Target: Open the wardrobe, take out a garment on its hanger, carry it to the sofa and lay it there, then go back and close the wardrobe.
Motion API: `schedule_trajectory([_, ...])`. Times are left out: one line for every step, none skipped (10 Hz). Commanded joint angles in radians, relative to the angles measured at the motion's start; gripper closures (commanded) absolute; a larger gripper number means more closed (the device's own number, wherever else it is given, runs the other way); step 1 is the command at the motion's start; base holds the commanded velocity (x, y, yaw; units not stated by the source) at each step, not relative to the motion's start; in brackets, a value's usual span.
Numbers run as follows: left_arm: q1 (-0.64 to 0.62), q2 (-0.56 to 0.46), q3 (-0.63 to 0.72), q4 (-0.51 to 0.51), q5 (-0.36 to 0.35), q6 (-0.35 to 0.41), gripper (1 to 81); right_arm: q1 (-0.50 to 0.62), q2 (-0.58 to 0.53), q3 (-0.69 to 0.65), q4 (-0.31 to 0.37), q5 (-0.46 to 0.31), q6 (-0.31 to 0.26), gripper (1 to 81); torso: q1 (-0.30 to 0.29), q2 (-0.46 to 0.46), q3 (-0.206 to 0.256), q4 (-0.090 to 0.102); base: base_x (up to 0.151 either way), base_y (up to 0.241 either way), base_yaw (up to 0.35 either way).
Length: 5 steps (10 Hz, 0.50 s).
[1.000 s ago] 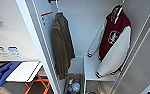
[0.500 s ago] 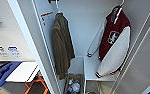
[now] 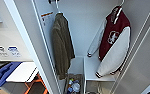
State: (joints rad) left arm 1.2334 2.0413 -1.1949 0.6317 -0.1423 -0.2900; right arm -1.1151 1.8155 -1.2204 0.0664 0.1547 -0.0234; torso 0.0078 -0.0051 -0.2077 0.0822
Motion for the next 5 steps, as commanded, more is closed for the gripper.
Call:
schedule_trajectory([0.034,0.094,-0.111,0.003,-0.003,-0.004,1.0,-0.050,0.085,-0.106,0.007,-0.033,0.007,1.0,0.000,0.000,0.000,0.000,0.000,0.000,0.000])
schedule_trajectory([0.056,0.138,-0.164,0.003,-0.010,-0.005,1.0,-0.072,0.134,-0.152,0.010,-0.033,0.007,1.0,0.000,0.000,0.000,0.000,0.000,0.000,0.000])
schedule_trajectory([0.074,0.176,-0.209,0.003,-0.008,-0.005,1.0,-0.095,0.175,-0.183,0.010,-0.033,0.007,1.0,0.000,0.000,0.000,0.000,0.000,0.000,0.000])
schedule_trajectory([0.093,0.209,-0.253,0.003,-0.010,-0.005,1.0,-0.117,0.221,-0.220,0.012,-0.033,0.007,1.0,0.000,0.000,0.000,0.000,0.000,0.000,0.000])
schedule_trajectory([0.103,0.244,-0.305,0.003,-0.010,-0.006,1.0,-0.137,0.266,-0.261,0.016,-0.033,0.008,1.0,0.000,0.000,0.000,0.000,0.000,0.000,0.000])
